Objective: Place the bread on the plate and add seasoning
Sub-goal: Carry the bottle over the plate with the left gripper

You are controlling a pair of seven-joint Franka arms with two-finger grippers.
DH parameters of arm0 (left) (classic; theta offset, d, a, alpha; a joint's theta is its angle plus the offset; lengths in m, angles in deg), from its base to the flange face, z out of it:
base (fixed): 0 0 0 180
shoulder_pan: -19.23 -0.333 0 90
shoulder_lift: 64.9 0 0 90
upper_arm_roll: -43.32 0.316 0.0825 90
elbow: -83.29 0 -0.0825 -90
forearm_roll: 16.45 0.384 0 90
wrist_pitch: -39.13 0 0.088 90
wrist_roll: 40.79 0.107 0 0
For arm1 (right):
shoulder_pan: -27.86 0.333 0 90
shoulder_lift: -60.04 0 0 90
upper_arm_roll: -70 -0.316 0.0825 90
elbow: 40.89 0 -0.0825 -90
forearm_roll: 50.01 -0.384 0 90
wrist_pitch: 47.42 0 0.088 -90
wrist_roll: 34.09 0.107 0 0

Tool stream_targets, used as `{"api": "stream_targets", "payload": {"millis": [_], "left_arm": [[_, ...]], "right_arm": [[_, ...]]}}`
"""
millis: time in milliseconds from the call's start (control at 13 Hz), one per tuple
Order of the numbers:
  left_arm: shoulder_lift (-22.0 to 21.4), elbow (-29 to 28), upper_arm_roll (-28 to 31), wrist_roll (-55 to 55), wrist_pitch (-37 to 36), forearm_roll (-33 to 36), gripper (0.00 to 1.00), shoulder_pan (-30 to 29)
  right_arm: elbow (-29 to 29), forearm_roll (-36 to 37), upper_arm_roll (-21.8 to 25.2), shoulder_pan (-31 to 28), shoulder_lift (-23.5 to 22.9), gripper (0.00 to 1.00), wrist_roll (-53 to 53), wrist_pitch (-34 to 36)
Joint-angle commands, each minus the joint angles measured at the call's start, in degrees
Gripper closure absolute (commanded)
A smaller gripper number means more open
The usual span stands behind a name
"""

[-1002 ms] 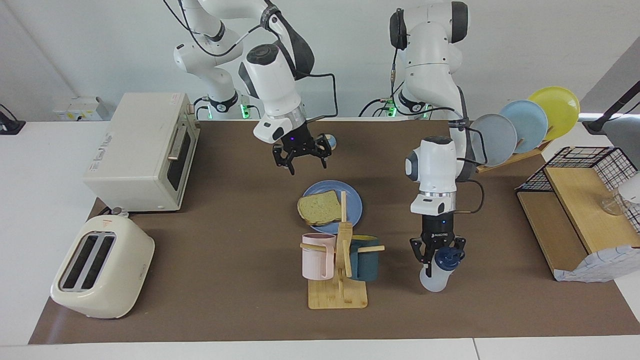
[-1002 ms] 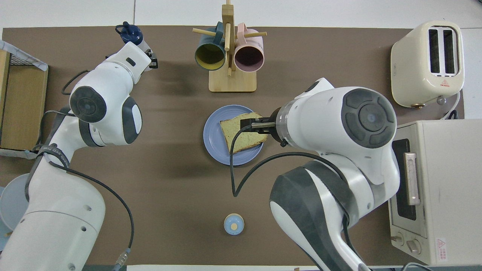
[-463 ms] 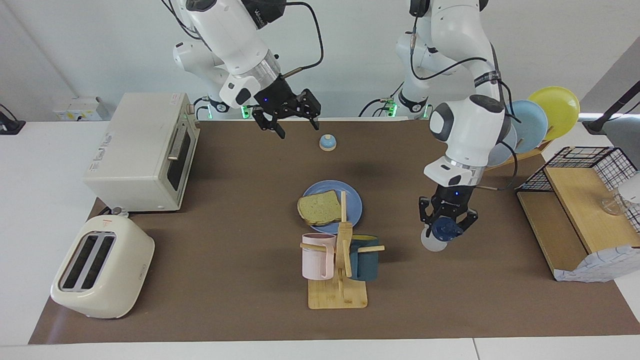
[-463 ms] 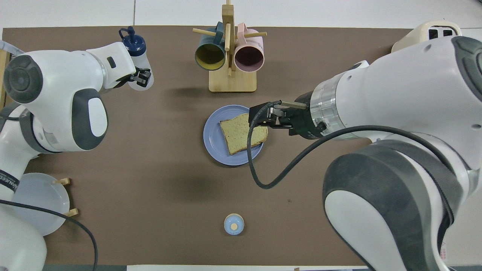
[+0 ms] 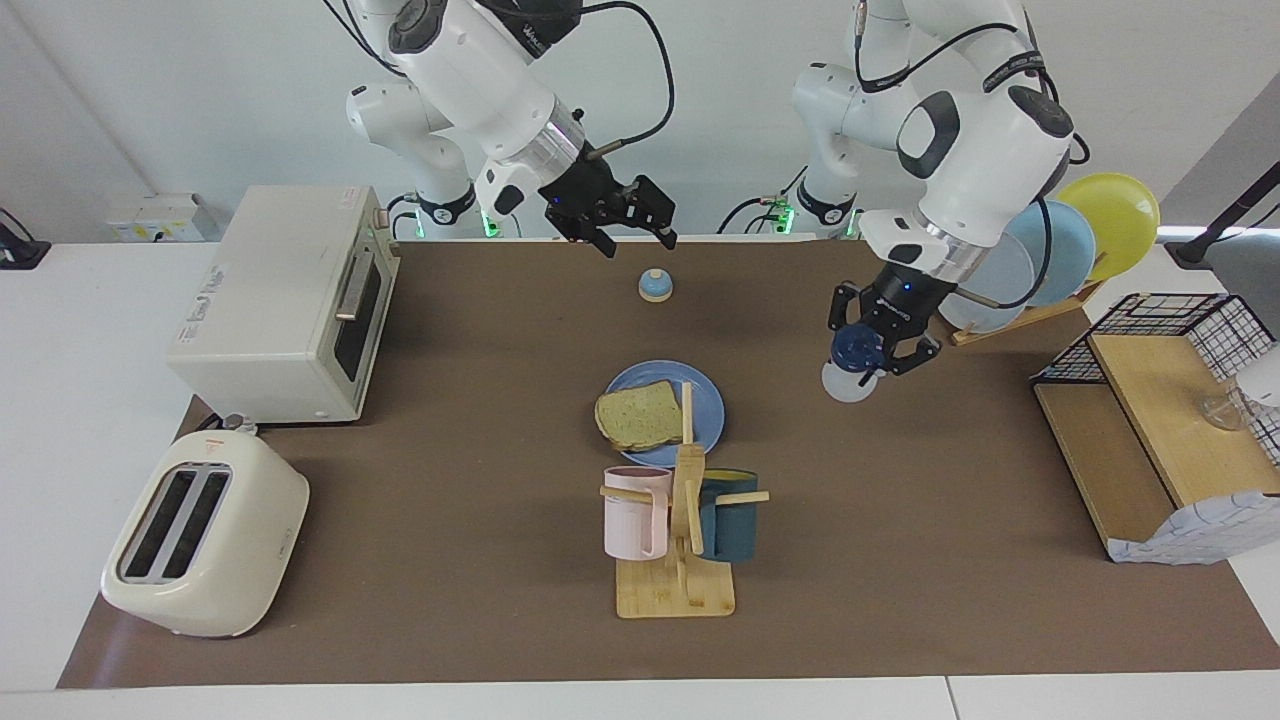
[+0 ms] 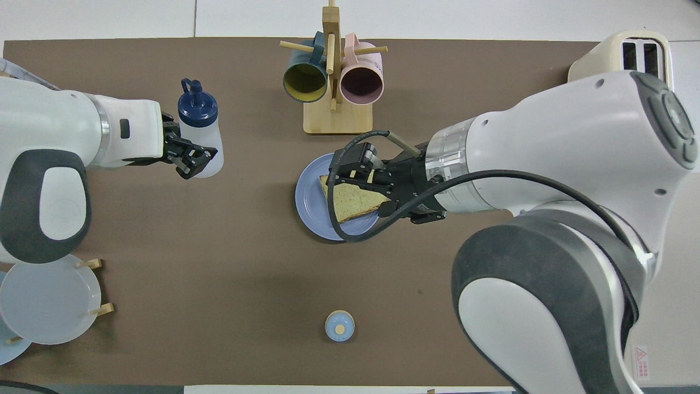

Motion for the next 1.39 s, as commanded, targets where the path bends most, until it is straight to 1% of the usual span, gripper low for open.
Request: {"api": "stream_targets", "payload": {"millis": [0, 154, 231, 308, 540, 617, 771, 925, 1002, 1080, 1311], "left_arm": [[-4.74, -2.47, 0.26, 1.43, -6.34, 1.38, 1.00, 3.23], [-6.32, -2.82, -0.43, 1.61, -9.34, 6.19, 1.00, 6.22], [-6.94, -3.35, -1.14, 1.69, -10.92, 7.08, 1.00, 7.01], [-7.47, -3.96, -3.06, 1.52, -11.98, 8.83, 1.00, 7.28], [-10.63, -8.79, -7.46, 0.12, -10.33, 12.53, 1.00, 7.29], [-11.68, -9.93, -7.99, 0.11, -9.37, 13.06, 1.00, 7.29], [-14.49, -13.01, -8.35, -0.41, -6.91, 13.07, 1.00, 7.29], [-16.08, -14.68, -8.96, -0.67, -5.58, 14.03, 1.00, 7.20], [-16.26, -15.04, -9.05, -1.03, -5.32, 14.30, 1.00, 7.20], [-16.35, -15.13, -9.14, -1.20, -5.23, 14.47, 1.00, 7.20], [-16.53, -15.22, -9.58, -1.20, -5.23, 14.48, 1.00, 7.20]], "right_arm": [[1.33, -1.51, -0.22, 1.47, 1.32, 0.01, 7.86, -1.62], [1.33, -0.64, -0.30, 1.56, 1.41, 0.01, 7.63, -1.35], [1.41, -0.54, -0.31, 1.56, 1.41, 0.01, 6.58, -1.35], [1.50, -0.54, -0.31, 1.56, 1.41, 0.01, 6.13, -1.27], [1.77, -0.63, -0.31, 1.74, 1.49, 0.05, 6.65, -1.70], [1.77, -0.72, -0.31, 3.22, 1.49, 0.07, 7.09, -2.23], [2.11, -0.54, -0.31, 4.80, 1.67, 0.18, 7.44, -2.50], [2.12, -0.54, -0.31, 5.43, 1.58, 0.30, 7.45, -2.76], [2.03, -0.54, -0.31, 6.39, 1.32, 0.34, 7.62, -4.41], [1.94, -0.54, -0.31, 7.35, 1.06, 0.35, 8.84, -5.56], [0.19, -0.54, -0.31, 7.19, 0.09, 0.37, 10.17, -5.74]]}}
